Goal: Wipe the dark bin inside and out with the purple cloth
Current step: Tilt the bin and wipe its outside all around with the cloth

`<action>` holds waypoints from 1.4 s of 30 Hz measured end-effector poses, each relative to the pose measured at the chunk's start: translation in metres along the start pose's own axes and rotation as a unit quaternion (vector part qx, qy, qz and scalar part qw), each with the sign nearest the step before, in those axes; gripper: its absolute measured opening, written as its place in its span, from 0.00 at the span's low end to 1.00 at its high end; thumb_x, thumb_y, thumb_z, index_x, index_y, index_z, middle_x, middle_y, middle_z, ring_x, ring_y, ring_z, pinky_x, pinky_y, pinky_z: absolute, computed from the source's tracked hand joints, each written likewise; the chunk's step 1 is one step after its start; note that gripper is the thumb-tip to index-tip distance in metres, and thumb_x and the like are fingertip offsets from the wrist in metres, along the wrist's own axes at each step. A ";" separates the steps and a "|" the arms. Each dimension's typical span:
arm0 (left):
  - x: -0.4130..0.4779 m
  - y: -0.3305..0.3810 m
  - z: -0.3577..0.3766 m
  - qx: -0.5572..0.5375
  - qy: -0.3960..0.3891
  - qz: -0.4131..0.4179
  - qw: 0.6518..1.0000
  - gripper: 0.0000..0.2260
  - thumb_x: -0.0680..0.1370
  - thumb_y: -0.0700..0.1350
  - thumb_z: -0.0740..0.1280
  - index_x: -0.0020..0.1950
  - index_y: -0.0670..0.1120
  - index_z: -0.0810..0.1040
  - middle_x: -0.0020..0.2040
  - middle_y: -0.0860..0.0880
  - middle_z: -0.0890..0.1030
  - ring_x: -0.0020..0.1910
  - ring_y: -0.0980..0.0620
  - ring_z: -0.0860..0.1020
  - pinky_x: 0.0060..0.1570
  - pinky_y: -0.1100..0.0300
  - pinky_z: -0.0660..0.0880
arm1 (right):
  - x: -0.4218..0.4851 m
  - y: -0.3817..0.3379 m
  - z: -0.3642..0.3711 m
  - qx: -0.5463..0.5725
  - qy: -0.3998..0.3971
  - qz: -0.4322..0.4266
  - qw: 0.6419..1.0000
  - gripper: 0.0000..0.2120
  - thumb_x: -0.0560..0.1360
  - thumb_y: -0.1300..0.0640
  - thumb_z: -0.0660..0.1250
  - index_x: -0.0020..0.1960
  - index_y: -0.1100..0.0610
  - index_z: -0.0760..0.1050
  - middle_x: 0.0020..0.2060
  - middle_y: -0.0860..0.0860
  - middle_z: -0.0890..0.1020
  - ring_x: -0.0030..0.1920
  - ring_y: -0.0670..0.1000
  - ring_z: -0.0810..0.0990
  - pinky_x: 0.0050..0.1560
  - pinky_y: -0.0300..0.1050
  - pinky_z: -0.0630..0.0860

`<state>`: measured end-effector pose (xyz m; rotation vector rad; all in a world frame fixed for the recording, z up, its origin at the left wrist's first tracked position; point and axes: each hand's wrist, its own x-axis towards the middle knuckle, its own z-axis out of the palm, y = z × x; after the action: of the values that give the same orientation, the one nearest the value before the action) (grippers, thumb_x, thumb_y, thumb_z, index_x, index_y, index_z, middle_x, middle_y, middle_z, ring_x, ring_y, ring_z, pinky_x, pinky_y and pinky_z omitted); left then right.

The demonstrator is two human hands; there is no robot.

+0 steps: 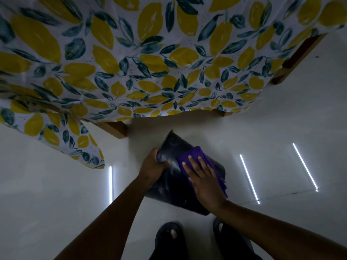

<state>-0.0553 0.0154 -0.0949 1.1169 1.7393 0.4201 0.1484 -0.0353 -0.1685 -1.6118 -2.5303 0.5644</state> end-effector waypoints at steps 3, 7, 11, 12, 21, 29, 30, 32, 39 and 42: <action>-0.003 -0.002 0.000 -0.017 0.012 -0.011 1.000 0.14 0.76 0.45 0.69 0.59 0.46 0.70 0.53 0.48 0.77 0.52 0.49 0.77 0.50 0.58 0.74 | 0.017 -0.002 -0.005 0.024 -0.008 -0.043 0.999 0.39 0.76 0.58 0.63 0.77 0.44 0.43 0.78 0.48 0.53 0.77 0.57 0.52 0.71 0.62 0.61; -0.001 -0.003 0.002 -0.014 0.021 0.022 0.999 0.12 0.76 0.43 0.69 0.56 0.49 0.69 0.46 0.56 0.76 0.46 0.57 0.76 0.42 0.70 0.71 | 0.051 0.005 -0.015 0.124 -0.025 0.070 0.989 0.26 0.79 0.47 0.44 0.77 0.48 0.52 0.77 0.50 0.58 0.76 0.55 0.56 0.72 0.57 0.62; -0.002 -0.008 0.004 -0.021 0.034 0.019 0.999 0.09 0.77 0.44 0.67 0.54 0.51 0.69 0.44 0.61 0.74 0.43 0.63 0.74 0.36 0.74 0.68 | 0.029 0.003 -0.014 0.141 -0.019 0.116 0.983 0.29 0.78 0.44 0.40 0.77 0.50 0.51 0.77 0.51 0.57 0.76 0.56 0.54 0.73 0.56 0.60; -0.002 -0.010 0.004 -0.019 0.034 0.019 0.999 0.08 0.77 0.44 0.67 0.52 0.52 0.69 0.44 0.60 0.74 0.43 0.63 0.74 0.37 0.73 0.68 | 0.017 0.000 -0.010 0.100 -0.021 0.087 0.991 0.28 0.79 0.45 0.42 0.78 0.49 0.48 0.77 0.51 0.55 0.77 0.57 0.52 0.73 0.57 0.60; -0.001 -0.018 0.000 -0.037 -0.004 0.030 0.999 0.09 0.77 0.43 0.67 0.52 0.54 0.70 0.51 0.51 0.78 0.52 0.50 0.78 0.50 0.59 0.76 | 0.046 -0.002 -0.015 0.040 -0.040 -0.064 0.996 0.27 0.80 0.51 0.50 0.77 0.43 0.48 0.78 0.48 0.53 0.77 0.56 0.51 0.73 0.59 0.56; 0.000 -0.018 -0.001 -0.006 0.022 0.020 1.000 0.10 0.77 0.45 0.67 0.56 0.51 0.70 0.53 0.50 0.77 0.49 0.54 0.76 0.47 0.63 0.75 | 0.010 0.001 -0.009 0.069 -0.021 0.023 0.997 0.25 0.80 0.48 0.49 0.76 0.48 0.53 0.76 0.51 0.60 0.75 0.58 0.58 0.68 0.57 0.66; 0.000 -0.017 -0.002 0.000 0.017 0.020 1.000 0.10 0.77 0.45 0.66 0.56 0.50 0.70 0.54 0.49 0.78 0.51 0.52 0.77 0.51 0.59 0.76 | 0.000 -0.003 -0.007 0.026 -0.015 -0.009 1.000 0.26 0.79 0.49 0.50 0.77 0.48 0.53 0.76 0.51 0.61 0.74 0.59 0.60 0.66 0.58 0.67; 0.001 -0.018 -0.004 0.002 0.007 0.021 1.000 0.10 0.77 0.45 0.67 0.57 0.48 0.71 0.54 0.47 0.79 0.53 0.48 0.78 0.54 0.54 0.77 | -0.001 -0.006 -0.003 -0.014 -0.015 -0.061 0.998 0.28 0.78 0.52 0.52 0.77 0.46 0.50 0.77 0.51 0.58 0.75 0.61 0.58 0.67 0.59 0.64; 0.000 -0.022 -0.004 0.018 -0.002 0.021 1.000 0.11 0.77 0.45 0.67 0.57 0.49 0.70 0.54 0.49 0.77 0.52 0.52 0.77 0.50 0.62 0.74 | 0.058 -0.005 -0.022 0.120 -0.051 0.006 0.991 0.24 0.82 0.50 0.50 0.77 0.46 0.51 0.77 0.50 0.55 0.76 0.56 0.54 0.71 0.55 0.60; -0.003 -0.018 -0.005 0.002 0.003 0.023 1.000 0.11 0.76 0.44 0.68 0.56 0.51 0.70 0.50 0.54 0.77 0.47 0.60 0.76 0.42 0.70 0.71 | 0.062 0.018 -0.018 0.229 -0.077 0.149 0.959 0.24 0.82 0.48 0.51 0.77 0.48 0.54 0.76 0.52 0.59 0.74 0.55 0.60 0.70 0.55 0.62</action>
<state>-0.0682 0.0040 -0.1038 1.1612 1.7227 0.4495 0.1411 0.0307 -0.1660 -1.8176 -2.0330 1.2444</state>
